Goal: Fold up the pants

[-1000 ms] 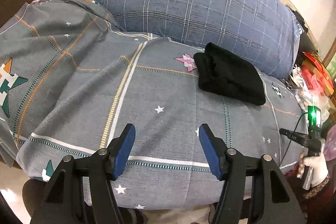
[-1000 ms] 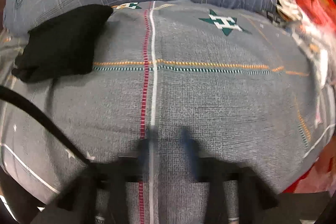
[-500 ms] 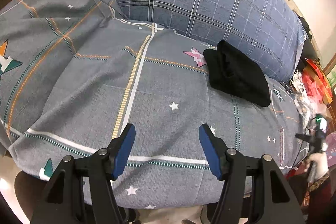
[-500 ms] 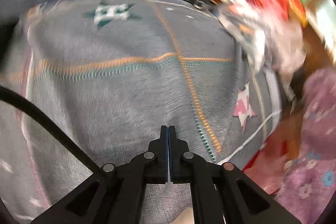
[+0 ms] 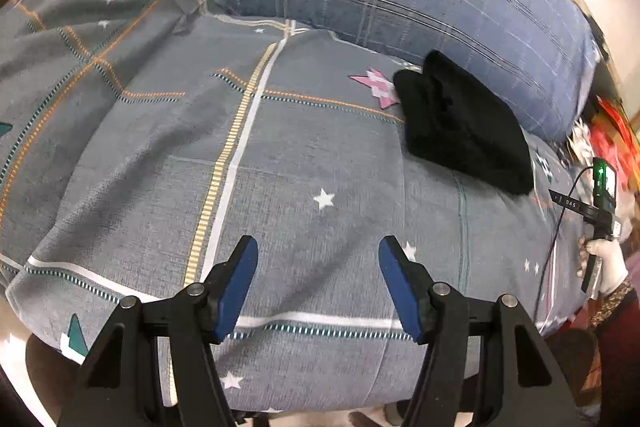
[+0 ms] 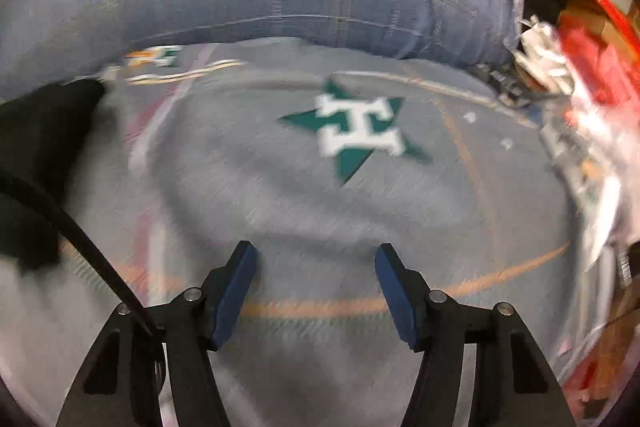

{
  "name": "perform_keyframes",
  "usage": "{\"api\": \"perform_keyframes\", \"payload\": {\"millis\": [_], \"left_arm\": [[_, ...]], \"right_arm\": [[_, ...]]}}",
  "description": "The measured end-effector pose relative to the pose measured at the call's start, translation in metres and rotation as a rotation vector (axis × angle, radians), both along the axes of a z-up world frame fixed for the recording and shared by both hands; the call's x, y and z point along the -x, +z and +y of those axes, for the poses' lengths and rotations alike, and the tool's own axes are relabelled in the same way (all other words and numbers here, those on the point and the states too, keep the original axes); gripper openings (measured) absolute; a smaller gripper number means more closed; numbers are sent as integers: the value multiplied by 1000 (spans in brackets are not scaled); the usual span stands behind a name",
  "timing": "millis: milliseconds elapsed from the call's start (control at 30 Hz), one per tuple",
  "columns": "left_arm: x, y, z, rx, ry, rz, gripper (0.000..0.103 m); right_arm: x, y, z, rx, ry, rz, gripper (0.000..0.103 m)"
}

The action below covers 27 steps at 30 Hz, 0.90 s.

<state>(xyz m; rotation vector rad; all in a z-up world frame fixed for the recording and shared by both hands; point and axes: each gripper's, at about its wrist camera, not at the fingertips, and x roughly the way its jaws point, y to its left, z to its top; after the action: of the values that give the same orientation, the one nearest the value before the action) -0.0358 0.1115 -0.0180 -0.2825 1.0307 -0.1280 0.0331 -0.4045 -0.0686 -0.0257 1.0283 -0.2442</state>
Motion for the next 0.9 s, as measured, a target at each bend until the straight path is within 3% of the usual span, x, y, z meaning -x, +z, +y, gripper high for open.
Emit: {"api": "perform_keyframes", "payload": {"millis": [67,167,200,233,267,300,333,433,500,600,700,900], "left_arm": [[-5,4,0,12,11,5,62],[-12,14,-4,-1,5,-7,62],[-16,17,-4,-7,2,-11,63],[-19,19,-5,-7,-1,-16,66],[-25,22,-6,2,-4,-24,67],[-31,23,-6,15,-6,-27,69],[-37,23,-8,31,-10,-26,69],[-58,21,-22,86,-34,-8,69],[-73,22,-40,96,-68,-13,69],[-95,26,-61,87,-106,-46,73],[-113,31,-75,35,-103,-26,73],[-98,48,-100,-226,-87,-171,75]], "right_arm": [[-20,-1,-24,-19,-90,14,67],[-42,3,-58,35,-237,42,84],[-46,5,-62,48,-254,51,83],[-49,11,-61,89,-274,64,74],[-49,19,-56,91,-273,63,45],[-44,28,-51,8,-247,29,38],[-35,40,-44,-156,-198,-29,40],[-14,59,-8,-495,-52,-121,57],[-5,61,25,-619,51,-134,64],[-7,49,64,-741,123,-104,64],[-17,38,81,-721,110,-101,64],[1,64,108,-654,160,-231,67]]}}
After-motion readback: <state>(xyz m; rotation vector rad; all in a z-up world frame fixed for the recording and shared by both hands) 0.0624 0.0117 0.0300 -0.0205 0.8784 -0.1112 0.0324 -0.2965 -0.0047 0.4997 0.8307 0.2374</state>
